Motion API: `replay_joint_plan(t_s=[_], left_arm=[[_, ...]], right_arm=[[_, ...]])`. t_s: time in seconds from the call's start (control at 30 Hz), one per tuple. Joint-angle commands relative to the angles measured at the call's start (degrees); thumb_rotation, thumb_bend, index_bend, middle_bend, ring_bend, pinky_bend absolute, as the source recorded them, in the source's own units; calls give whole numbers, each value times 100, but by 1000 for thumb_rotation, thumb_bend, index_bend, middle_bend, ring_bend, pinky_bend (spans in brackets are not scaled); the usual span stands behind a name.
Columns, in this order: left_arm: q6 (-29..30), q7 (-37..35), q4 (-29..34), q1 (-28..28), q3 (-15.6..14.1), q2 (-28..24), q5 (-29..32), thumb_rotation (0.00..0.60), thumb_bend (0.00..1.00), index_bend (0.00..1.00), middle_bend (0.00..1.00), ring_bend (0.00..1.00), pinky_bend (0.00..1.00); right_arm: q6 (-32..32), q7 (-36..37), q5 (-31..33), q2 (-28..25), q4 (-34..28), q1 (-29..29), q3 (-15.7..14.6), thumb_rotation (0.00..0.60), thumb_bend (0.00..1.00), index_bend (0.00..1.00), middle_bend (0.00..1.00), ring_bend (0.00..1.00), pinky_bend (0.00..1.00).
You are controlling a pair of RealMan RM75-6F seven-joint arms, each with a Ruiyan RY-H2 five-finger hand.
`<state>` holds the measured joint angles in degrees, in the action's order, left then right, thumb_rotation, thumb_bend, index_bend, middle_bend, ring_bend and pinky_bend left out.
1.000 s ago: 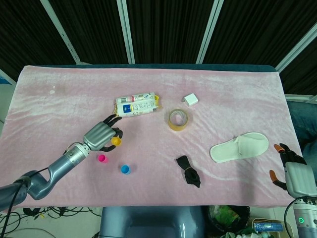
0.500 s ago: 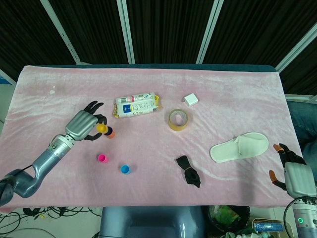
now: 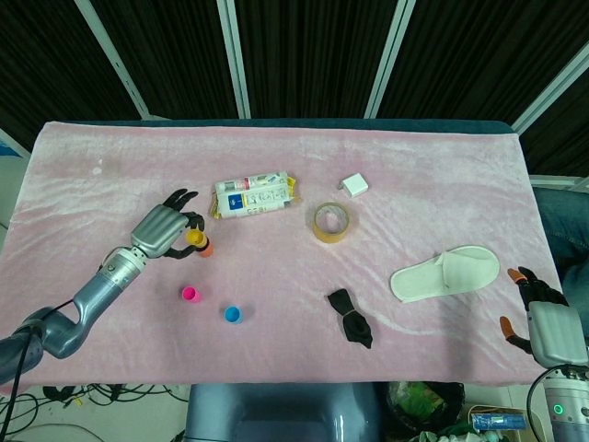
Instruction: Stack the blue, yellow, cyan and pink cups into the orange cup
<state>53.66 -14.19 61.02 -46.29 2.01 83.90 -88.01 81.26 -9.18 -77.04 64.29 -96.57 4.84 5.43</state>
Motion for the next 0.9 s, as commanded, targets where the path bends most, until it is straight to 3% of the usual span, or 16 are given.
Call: replay_joint_plan(t_s=[0.03, 0.2, 0.47, 0.77, 0.9], left_arm=[[-24, -47, -43, -31, -29, 46, -47, 600, 357, 461, 499, 17, 0], [-251, -12, -113, -71, -120, 69, -33, 600, 347, 406, 455, 6, 0], [-293, 167, 207, -8, -89, -174, 114, 600, 260, 153, 183, 0, 0], [444, 226, 1123, 238, -168, -715, -252, 600, 248, 180, 242, 0, 0], [656, 406, 1749, 313, -399, -1031, -652, 600, 248, 188, 248, 0, 0]], right_arm=[[-2, -2, -2, 3, 1, 1, -1, 600, 299, 170, 103, 175, 239], [-4, 31, -13, -9, 4, 0, -5, 600, 299, 170, 103, 175, 239], [3, 25, -26, -7, 2, 0, -9, 600, 298, 170, 103, 175, 239], [13, 3, -12, 4, -3, -5, -5, 600, 300, 171, 103, 175, 239], [23, -19, -29, 8, -13, -7, -14, 600, 300, 170, 103, 175, 239]])
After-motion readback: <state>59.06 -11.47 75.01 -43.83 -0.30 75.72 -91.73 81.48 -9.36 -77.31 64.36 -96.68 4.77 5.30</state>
